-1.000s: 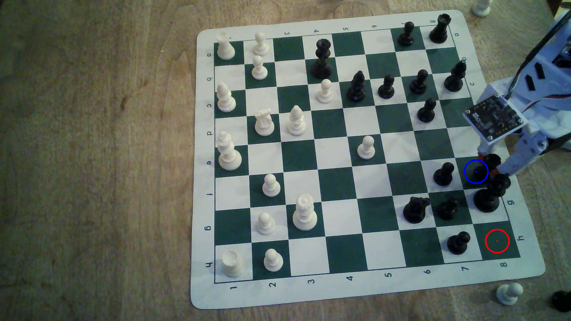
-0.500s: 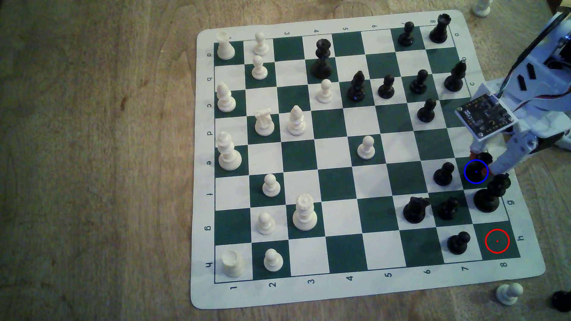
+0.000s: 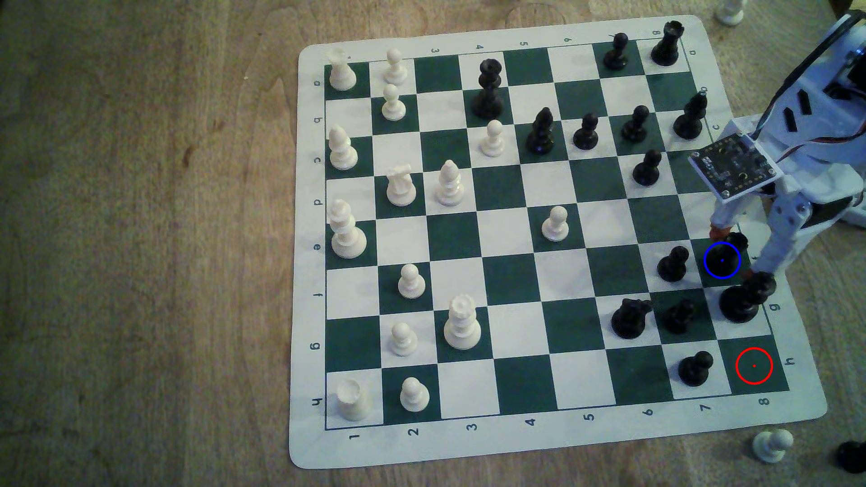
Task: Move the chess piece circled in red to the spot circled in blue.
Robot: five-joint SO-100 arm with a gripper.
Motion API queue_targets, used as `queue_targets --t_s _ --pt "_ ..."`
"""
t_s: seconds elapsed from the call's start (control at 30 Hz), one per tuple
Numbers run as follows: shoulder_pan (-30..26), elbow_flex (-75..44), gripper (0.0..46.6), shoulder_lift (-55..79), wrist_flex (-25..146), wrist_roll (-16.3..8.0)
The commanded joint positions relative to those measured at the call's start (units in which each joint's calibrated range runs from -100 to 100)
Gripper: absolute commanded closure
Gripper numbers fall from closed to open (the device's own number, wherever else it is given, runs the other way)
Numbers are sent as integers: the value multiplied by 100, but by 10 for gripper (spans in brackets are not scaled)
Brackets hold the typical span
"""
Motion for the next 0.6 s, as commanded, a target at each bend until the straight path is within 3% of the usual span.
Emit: queue_targets --t_s 0.0,0.17,0.33,0.57 --pt "78 -114 260 -227 141 34" --pt "219 -132 322 -380 222 107" --pt "234 -150 305 -559 485 107" --pt "360 -694 315 -771 1082 171"
